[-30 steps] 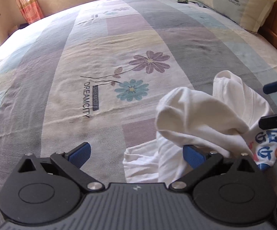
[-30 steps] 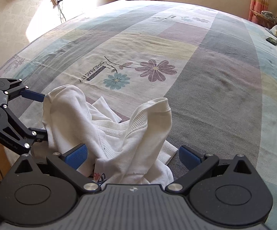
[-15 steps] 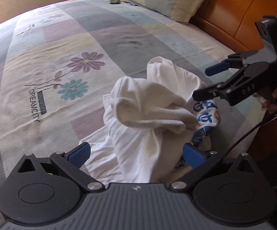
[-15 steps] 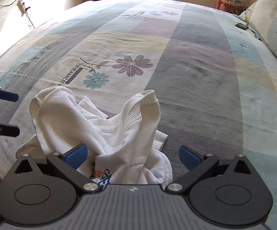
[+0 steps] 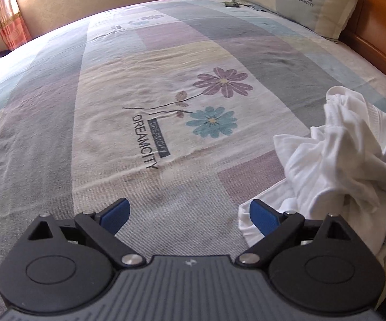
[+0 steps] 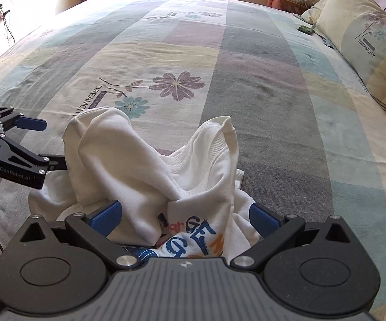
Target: Fold clothes
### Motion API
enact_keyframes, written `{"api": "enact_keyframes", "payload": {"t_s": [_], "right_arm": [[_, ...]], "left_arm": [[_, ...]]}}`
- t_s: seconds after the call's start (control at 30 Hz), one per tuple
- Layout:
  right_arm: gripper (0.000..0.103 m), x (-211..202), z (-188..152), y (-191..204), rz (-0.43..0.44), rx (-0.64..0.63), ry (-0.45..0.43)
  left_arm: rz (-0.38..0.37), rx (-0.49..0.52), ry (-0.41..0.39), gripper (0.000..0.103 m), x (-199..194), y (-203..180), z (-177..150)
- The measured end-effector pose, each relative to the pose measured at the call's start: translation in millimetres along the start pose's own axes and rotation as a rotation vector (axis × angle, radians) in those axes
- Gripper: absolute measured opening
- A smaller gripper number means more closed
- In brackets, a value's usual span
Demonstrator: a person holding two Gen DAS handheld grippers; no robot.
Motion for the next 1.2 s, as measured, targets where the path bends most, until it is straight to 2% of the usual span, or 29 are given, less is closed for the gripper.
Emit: {"api": "enact_keyframes", "payload": {"t_s": [0.1, 0.23, 0.37, 0.53, 0.7, 0.93, 1.03, 1.13, 1.2], "right_arm": [[0.103, 2, -4, 10, -0.016, 0.001, 0.018], [0.103, 1, -4, 21, -0.071, -0.043, 0.035], [0.103, 6, -2, 24, -0.162, -0.139, 0.060], [0.103, 37, 10, 28, -0.176, -0.204, 0.096], [0.103, 64, 43, 43, -0.154, -0.281, 0.045], [0.103, 91, 90, 46, -0.066, -0.317, -0.030], [0.103, 84, 102, 41, -0.033, -0.324, -0.088], [0.103, 69, 106, 28, 0.007, -0.303, -0.135], [0.103, 56, 100, 15, 0.044, -0.297, -0.148]], "left_arm": [[-0.030, -0.062, -0.016, 0.095, -9, 24, -8], [-0.091, -0.088, -0.025, 0.096, -17, 29, -19], [-0.153, -0.090, -0.028, 0.096, -19, 14, -24], [-0.190, -0.061, -0.053, 0.097, -33, -7, -27], [-0.154, -0.070, -0.071, 0.097, -46, -18, -30], [-0.052, -0.170, -0.068, 0.097, -59, -26, -37], [-0.020, -0.211, -0.063, 0.097, -59, -31, -36], [-0.025, -0.236, -0.059, 0.097, -53, -41, -28], [-0.031, -0.217, -0.053, 0.097, -47, -53, -18]]}}
Point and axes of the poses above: each gripper's, at about its wrist camera, not at the fingertips, and x roughly the way its jaws point, y to its left, z to its top, the point moved 7 cm from there along x, roughly the way its jaws point, and after that the axes turned 6 degrees about y, right-handed, at the moved point
